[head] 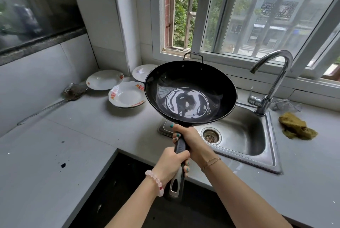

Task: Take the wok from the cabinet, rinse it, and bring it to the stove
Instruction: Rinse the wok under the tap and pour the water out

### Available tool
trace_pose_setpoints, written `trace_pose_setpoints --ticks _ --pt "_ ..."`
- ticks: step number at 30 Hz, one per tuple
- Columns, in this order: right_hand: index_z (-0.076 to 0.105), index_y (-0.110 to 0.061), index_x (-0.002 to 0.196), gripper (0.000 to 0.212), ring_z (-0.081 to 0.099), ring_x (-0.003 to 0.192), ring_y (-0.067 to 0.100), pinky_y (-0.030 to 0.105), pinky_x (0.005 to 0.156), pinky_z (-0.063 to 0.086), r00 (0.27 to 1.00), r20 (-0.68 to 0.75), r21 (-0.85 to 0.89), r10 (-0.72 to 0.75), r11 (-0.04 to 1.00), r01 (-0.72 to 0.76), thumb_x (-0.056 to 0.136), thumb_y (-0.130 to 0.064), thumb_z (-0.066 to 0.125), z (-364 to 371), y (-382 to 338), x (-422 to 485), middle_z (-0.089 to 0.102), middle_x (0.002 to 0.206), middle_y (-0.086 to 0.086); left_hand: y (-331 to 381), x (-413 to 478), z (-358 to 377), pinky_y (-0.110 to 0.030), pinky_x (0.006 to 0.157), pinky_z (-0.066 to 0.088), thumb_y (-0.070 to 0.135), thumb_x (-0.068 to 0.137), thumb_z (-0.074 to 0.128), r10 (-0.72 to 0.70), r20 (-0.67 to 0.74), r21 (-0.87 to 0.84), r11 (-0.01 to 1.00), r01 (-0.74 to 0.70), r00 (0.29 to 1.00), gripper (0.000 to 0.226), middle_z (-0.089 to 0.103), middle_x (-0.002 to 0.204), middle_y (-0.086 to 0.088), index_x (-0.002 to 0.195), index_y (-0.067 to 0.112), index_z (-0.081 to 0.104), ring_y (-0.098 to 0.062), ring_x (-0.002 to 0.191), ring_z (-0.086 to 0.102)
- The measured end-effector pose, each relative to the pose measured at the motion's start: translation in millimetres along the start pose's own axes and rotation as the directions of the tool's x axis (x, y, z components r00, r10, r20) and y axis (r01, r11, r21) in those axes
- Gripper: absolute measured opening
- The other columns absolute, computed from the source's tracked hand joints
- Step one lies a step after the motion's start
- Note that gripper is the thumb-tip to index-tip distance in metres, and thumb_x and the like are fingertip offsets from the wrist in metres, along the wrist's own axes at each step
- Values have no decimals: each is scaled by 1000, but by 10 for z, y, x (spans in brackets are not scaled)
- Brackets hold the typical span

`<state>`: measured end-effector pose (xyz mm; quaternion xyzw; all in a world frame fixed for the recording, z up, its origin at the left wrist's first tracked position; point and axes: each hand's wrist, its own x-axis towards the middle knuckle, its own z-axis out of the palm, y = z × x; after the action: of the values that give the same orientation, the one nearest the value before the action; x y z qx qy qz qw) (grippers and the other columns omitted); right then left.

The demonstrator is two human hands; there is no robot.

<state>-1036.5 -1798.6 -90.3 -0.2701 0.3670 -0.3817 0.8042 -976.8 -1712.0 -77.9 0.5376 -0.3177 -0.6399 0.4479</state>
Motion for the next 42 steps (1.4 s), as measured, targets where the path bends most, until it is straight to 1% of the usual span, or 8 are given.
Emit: trace_pose_setpoints --ticks 7,10,13,18,21,33,38,42 --pt "46 -8 72 21 38 36 2 13 36 36 998 -21 21 52 998 -51 89 3 51 -190 -55 -132 37 52 -3 -29 -70 227 -22 37 42 -3 86 45 -34 26 -25 999 35 999 24 47 49 -5 65 7 46 -12 36 46" --pt "43 -10 69 25 38 35 2 14 35 35 996 -40 51 83 995 -81 89 3 51 -249 -14 -202 37 47 -4 -78 -127 261 -22 37 42 -4 86 45 -53 24 -13 998 53 998 23 47 48 -5 65 7 47 -12 36 45" --pt "45 -8 73 20 39 34 3 14 34 35 993 -62 47 105 994 -102 88 3 52 -337 34 -306 37 46 -5 -165 -207 352 -21 36 40 -5 86 44 -87 17 -24 996 88 996 21 45 49 -6 68 7 45 -13 35 44" --pt "47 -8 65 24 38 35 3 14 35 34 989 -110 30 98 995 -95 85 5 53 -382 148 -470 39 43 -5 -259 -332 382 -20 35 39 -7 86 42 -120 33 -25 992 121 992 23 44 47 -5 67 6 43 -13 33 42" --pt "50 -3 72 16 39 35 3 15 35 35 985 -152 49 81 996 -74 86 5 52 -374 263 -606 37 45 -4 -323 -451 338 -20 35 39 -8 86 41 -130 77 0 991 131 988 22 44 47 -6 69 6 43 -13 33 42" --pt "47 -7 74 16 42 37 3 14 37 38 933 -335 122 -131 976 181 87 0 53 -121 775 -1342 41 45 -4 -537 -1078 -94 -23 37 42 -5 84 45 -143 386 154 984 89 911 19 49 45 -3 69 5 46 -13 35 47" --pt "45 -8 66 25 41 35 2 13 36 37 869 -440 171 -226 929 328 90 0 49 -121 843 -1792 40 43 -4 -589 -1291 -10 -22 37 43 -3 82 46 -181 531 228 971 67 828 19 51 45 -2 66 6 47 -12 36 48" --pt "46 -8 66 26 40 35 1 12 36 37 789 -537 175 -297 876 449 90 1 49 -244 860 -2223 40 46 -4 -686 -1452 205 -23 39 44 0 81 49 -222 645 290 956 35 731 16 53 47 -2 66 6 48 -12 38 50"
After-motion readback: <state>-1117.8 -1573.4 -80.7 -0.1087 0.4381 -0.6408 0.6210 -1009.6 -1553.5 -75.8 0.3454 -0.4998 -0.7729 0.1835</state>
